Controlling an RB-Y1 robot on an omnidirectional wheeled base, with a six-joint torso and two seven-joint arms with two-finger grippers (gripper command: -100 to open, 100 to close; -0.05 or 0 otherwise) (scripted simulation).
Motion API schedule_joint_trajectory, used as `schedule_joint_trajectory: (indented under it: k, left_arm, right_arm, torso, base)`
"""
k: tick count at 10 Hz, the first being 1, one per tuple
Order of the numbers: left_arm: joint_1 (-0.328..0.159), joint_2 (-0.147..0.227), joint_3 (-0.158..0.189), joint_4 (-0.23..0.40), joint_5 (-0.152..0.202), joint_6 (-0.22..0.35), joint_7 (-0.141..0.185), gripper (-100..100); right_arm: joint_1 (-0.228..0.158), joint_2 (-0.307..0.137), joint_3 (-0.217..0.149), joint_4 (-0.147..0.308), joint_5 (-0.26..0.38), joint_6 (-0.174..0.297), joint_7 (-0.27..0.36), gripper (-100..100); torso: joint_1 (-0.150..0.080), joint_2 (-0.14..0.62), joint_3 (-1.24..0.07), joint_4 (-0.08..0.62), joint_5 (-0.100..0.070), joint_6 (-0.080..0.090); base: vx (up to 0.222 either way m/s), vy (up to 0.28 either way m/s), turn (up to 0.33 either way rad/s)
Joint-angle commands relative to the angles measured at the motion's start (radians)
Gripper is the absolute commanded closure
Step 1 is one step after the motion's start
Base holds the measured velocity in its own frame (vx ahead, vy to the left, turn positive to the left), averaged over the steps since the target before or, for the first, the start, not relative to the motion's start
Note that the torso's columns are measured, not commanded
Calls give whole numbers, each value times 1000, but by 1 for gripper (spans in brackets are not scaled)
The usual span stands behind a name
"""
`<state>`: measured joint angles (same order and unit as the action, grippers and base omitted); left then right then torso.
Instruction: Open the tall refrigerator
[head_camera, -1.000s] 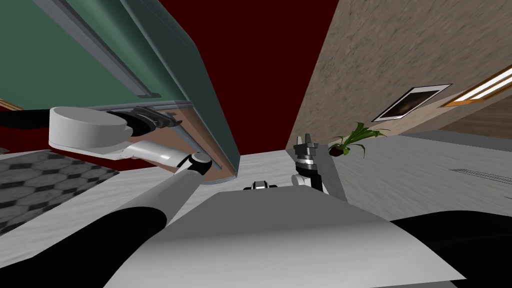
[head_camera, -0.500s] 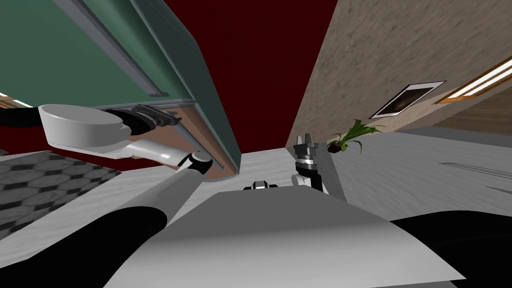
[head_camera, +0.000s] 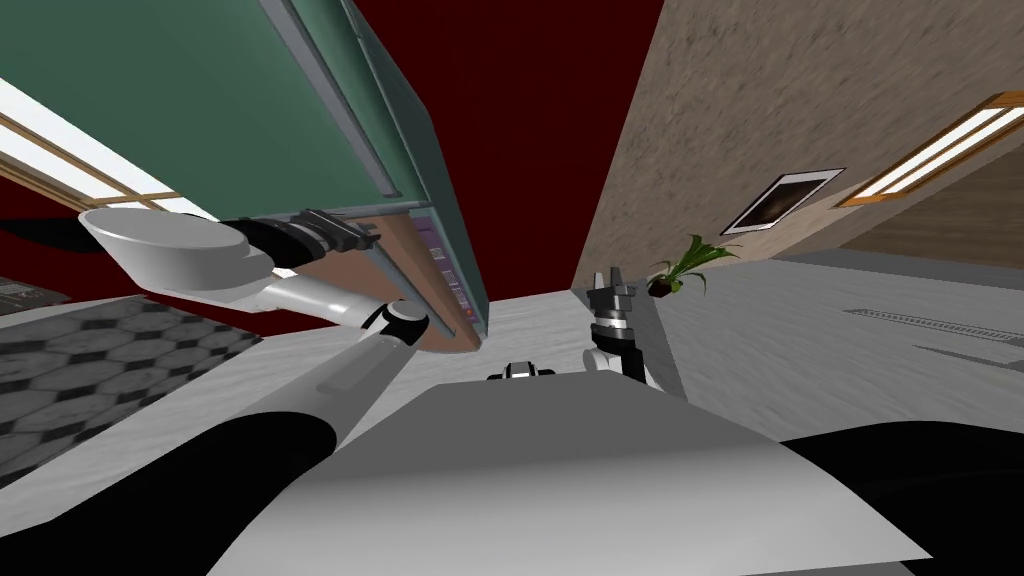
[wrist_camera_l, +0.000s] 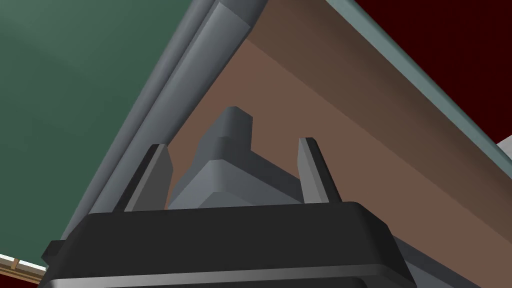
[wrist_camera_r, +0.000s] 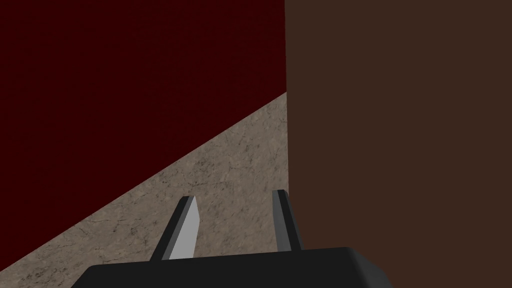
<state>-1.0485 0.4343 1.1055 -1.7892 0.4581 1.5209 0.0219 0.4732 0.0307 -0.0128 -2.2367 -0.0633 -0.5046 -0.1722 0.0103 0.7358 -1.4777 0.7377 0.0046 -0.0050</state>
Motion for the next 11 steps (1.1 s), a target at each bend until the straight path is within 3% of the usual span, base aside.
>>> schedule_joint_trajectory:
  k: [1, 3, 4, 6, 7, 11]
  left_arm:
    - [-14, -3, 9, -14, 32, 53, -5, 100]
    - [-30, -15, 15, -20, 74, 106, -17, 100]
    - [-27, -8, 14, -14, 62, 80, -15, 100]
    - [-46, -19, 32, -18, 102, 153, -19, 100]
    - [-46, -19, 32, -18, 102, 155, -19, 100]
    - [-74, -34, 61, -25, 158, 255, -25, 100]
  right_arm:
    - [0, 0, 0, 0, 0, 0, 0, 0]
    - [0, 0, 0, 0, 0, 0, 0, 0]
    - [0, 0, 0, 0, 0, 0, 0, 0]
    - [0, 0, 0, 0, 0, 0, 0, 0]
    - [0, 0, 0, 0, 0, 0, 0, 0]
    - [0, 0, 0, 0, 0, 0, 0, 0]
  torso:
    - [-4, -4, -2, -1, -1, 0]
    - [-6, -1, 0, -2, -2, 6]
    - [-5, 2, 2, -2, -2, 5]
    - [-10, -8, -5, -4, -4, 6]
    - [-3, -3, -3, -2, -2, 6]
    - [1, -5, -3, -3, 1, 2]
  base:
    - [-241, 118, 23]
    - [-295, 217, -23]
    - [-144, 115, -36]
    - [-158, 190, -24]
    - [-163, 208, -54]
    - [-164, 221, -21]
